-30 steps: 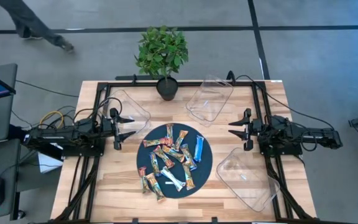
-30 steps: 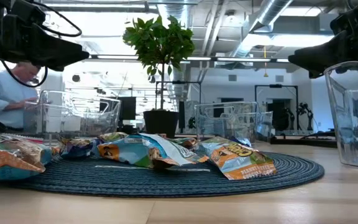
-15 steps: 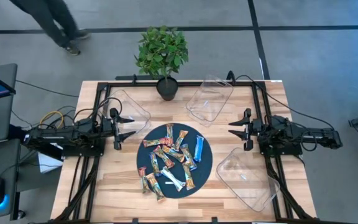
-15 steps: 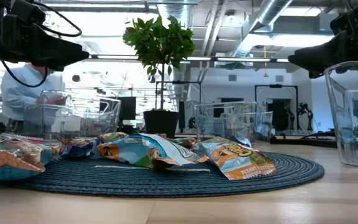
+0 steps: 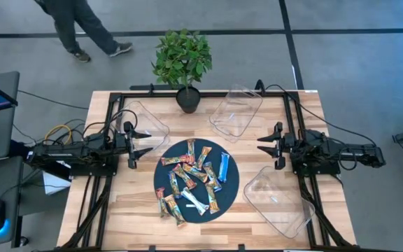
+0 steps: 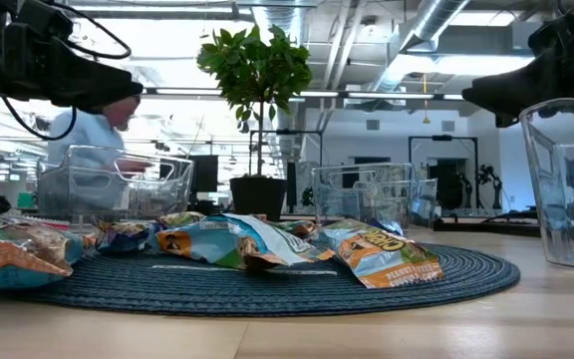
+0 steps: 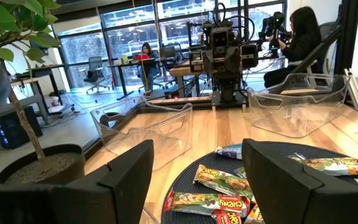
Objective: Pick and place Granola Bars by type
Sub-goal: Put the red granola bar into the top left transparent bin
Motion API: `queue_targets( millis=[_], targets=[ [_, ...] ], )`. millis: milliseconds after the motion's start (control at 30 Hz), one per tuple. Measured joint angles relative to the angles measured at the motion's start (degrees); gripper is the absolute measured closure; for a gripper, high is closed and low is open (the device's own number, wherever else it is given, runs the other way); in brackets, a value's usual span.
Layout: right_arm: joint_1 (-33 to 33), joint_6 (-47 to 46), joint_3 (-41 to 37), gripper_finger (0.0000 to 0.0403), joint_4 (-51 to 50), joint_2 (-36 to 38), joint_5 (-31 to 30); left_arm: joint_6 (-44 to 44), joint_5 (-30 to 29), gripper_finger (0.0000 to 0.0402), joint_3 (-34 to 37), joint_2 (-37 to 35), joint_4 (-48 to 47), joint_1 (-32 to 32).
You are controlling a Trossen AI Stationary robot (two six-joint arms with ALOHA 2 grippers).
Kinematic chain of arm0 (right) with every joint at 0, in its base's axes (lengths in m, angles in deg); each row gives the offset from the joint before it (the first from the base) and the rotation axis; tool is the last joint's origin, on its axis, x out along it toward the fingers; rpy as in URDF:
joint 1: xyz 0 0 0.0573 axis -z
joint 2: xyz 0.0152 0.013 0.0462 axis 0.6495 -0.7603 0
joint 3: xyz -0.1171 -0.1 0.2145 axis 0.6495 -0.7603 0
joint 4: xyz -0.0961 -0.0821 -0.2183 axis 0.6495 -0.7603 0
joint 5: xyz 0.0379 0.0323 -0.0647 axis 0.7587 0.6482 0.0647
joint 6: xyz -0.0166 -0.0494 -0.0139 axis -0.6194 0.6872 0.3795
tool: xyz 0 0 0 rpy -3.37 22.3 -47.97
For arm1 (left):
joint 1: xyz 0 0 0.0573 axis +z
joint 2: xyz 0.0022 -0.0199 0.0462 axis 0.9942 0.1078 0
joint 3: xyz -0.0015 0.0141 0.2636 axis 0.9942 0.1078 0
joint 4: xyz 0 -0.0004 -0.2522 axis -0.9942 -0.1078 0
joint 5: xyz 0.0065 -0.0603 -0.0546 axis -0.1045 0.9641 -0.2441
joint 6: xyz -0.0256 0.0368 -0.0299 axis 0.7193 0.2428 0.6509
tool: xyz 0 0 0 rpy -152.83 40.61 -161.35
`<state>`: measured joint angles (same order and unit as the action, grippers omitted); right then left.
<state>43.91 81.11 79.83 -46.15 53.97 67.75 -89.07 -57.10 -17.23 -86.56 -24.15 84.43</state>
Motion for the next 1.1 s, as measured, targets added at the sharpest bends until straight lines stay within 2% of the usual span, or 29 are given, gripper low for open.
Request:
queue_targets(
  millis=[100,167,267,367,567,667,733,800,900,1100],
  targets=[
    [0.0,-10.4,0.0,0.0269,2.1,0.0,-0.2,1.4,0.1,0.0161,-0.3,0.0,0.7,0.0],
    [0.0,-13.6,0.0,0.0269,4.4,0.0,-0.2,6.1,1.4,0.0161,-0.5,0.0,0.8,0.0],
    [0.0,-12.9,0.0,0.0269,7.3,0.0,-0.3,14.0,3.8,0.0161,-0.6,0.0,1.0,0.0],
    [0.0,-9.7,0.0,0.0269,7.9,0.0,-0.3,16.2,3.8,0.0161,-0.6,0.0,0.6,0.0],
    [0.3,-1.3,0.0,0.0269,5.3,0.0,-0.4,15.1,-8.0,0.0161,-0.8,0.0,0.6,0.0],
    [0.6,-0.9,0.0,0.0269,7.1,0.0,-0.4,12.8,-14.0,0.0161,-0.9,0.0,-1.2,0.0],
    [1.2,0.1,0.0,0.0269,9.9,0.0,-0.3,14.6,-17.7,0.0161,-1.0,0.0,-1.2,0.0],
    [1.4,2.5,0.4,0.0269,10.3,0.0,-0.1,16.4,-18.8,0.0161,-1.0,0.0,-1.3,0.0],
    [0.7,5.6,2.6,0.0269,11.2,-0.7,0.0,17.2,-18.0,0.0161,-1.0,0.0,-1.3,0.0],
    [-3.3,9.5,8.7,0.0269,11.5,-7.0,-0.1,16.8,-9.0,0.0161,-1.0,0.0,-1.4,0.0]
  ],
)
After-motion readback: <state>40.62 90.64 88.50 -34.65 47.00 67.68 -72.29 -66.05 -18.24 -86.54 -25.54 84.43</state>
